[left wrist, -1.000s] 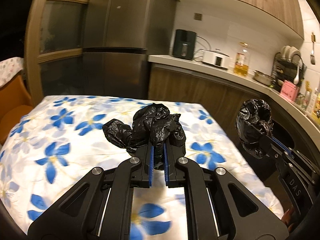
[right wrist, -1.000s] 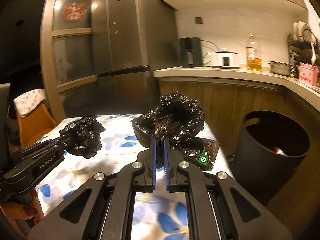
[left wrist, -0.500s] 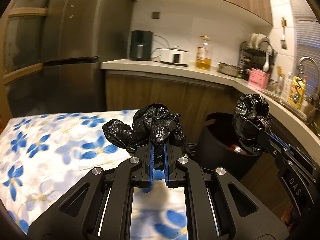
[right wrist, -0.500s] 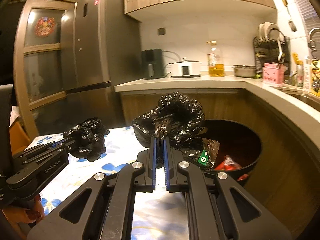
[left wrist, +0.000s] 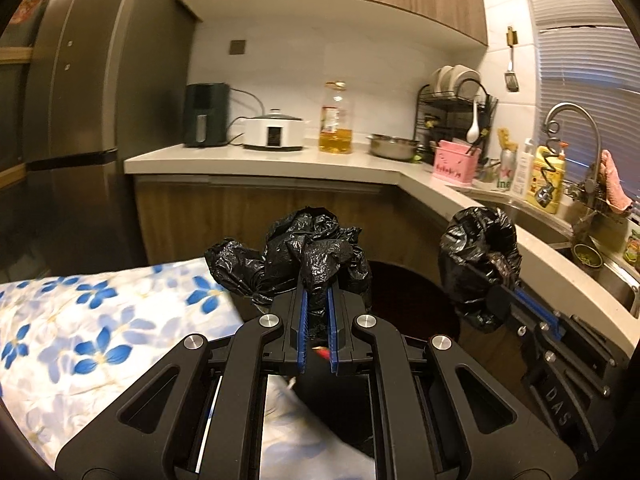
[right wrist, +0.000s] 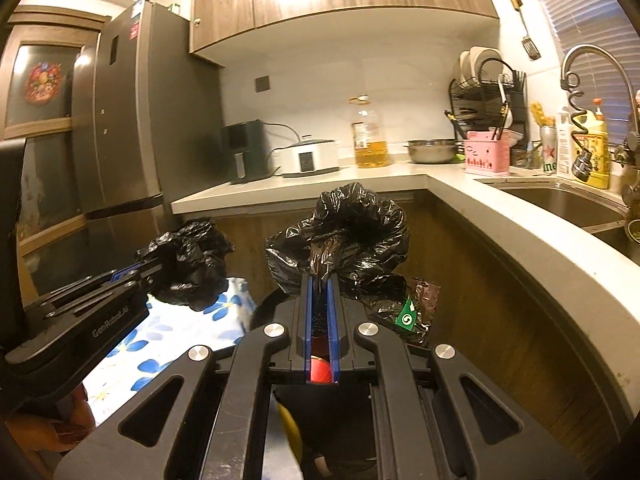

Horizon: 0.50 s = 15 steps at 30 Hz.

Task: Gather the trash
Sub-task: 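Carry the black plastic bag in both tools over the black bin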

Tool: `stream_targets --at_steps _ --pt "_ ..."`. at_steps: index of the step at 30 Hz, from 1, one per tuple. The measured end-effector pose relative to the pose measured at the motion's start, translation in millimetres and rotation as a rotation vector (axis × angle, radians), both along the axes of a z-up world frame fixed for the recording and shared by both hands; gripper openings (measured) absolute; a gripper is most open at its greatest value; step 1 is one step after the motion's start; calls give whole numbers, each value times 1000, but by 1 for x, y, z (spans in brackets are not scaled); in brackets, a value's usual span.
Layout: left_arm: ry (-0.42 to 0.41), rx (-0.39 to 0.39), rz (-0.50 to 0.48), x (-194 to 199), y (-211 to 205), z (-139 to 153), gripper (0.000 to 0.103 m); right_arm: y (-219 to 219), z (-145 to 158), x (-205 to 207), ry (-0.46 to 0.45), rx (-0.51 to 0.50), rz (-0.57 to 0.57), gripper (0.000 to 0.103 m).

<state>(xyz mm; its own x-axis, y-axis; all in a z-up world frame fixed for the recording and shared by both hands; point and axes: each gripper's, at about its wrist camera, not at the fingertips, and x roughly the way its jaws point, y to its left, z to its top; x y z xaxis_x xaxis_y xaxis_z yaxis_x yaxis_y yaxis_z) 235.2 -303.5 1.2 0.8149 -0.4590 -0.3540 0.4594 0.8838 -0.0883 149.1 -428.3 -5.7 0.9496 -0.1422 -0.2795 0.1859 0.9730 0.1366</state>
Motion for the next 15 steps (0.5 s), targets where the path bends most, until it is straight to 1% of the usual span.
stream_targets --at_steps 6,15 --pt "1 13 -30 12 -29 -1 8 -12 -3 4 6 9 -12 8" --pt "2 13 -56 24 -44 -5 8 -19 -2 13 7 15 -13 8"
